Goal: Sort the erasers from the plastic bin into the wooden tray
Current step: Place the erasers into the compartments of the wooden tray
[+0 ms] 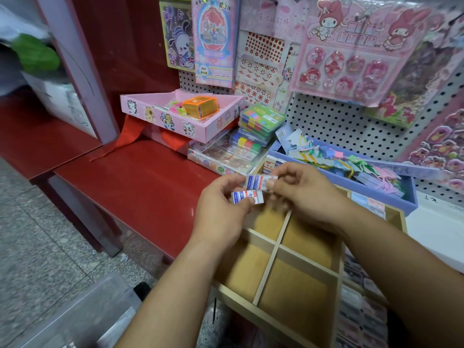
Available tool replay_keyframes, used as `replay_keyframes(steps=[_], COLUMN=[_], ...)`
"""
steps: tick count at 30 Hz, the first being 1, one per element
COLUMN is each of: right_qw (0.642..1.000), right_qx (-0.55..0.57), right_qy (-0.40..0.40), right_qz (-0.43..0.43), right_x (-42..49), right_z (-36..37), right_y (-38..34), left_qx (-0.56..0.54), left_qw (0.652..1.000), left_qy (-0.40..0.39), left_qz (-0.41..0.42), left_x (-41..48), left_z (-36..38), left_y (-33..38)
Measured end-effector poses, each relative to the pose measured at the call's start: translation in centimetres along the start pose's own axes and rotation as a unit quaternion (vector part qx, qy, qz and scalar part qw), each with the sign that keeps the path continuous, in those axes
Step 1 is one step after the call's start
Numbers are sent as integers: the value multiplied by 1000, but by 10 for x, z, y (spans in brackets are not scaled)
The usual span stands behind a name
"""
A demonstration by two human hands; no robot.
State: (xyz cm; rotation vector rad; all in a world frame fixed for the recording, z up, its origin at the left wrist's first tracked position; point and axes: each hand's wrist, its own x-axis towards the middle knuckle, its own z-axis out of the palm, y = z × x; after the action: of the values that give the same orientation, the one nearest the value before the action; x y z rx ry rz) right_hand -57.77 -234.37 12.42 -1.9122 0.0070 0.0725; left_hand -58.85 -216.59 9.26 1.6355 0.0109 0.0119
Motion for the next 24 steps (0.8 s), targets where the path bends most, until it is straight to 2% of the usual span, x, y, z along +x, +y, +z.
replay_keyframes(steps=[2, 5, 7, 10, 14, 20, 24], right_qw=[997, 977, 962, 940, 884, 849, 840], right_qx=[26, -137, -195, -281, -416, -485, -499], right_qy=[66, 164, 191, 190, 201, 203, 204], right_qz=[8, -18, -19, -35, -67, -54, -57], right_x=[8, 26, 34, 42, 54, 66, 69], right_z=[-6, -17, -16, -4, 9, 13, 12], right_y=[1, 12, 16, 17, 15, 8, 7], left_qx=[21, 35, 32, 45, 37, -15, -40], left_qw=[1000, 999, 999, 998, 999, 1000, 999], left_qy=[15, 28, 31, 36, 33, 19, 12], left_qz=[-2, -1, -4, -2, -15, -15, -20], left_x=[0, -1, -1, -1, 0, -1, -3], left_z=[-4, -7, -8, -9, -9, -10, -10], left_y=[1, 2, 2, 3, 3, 8, 12])
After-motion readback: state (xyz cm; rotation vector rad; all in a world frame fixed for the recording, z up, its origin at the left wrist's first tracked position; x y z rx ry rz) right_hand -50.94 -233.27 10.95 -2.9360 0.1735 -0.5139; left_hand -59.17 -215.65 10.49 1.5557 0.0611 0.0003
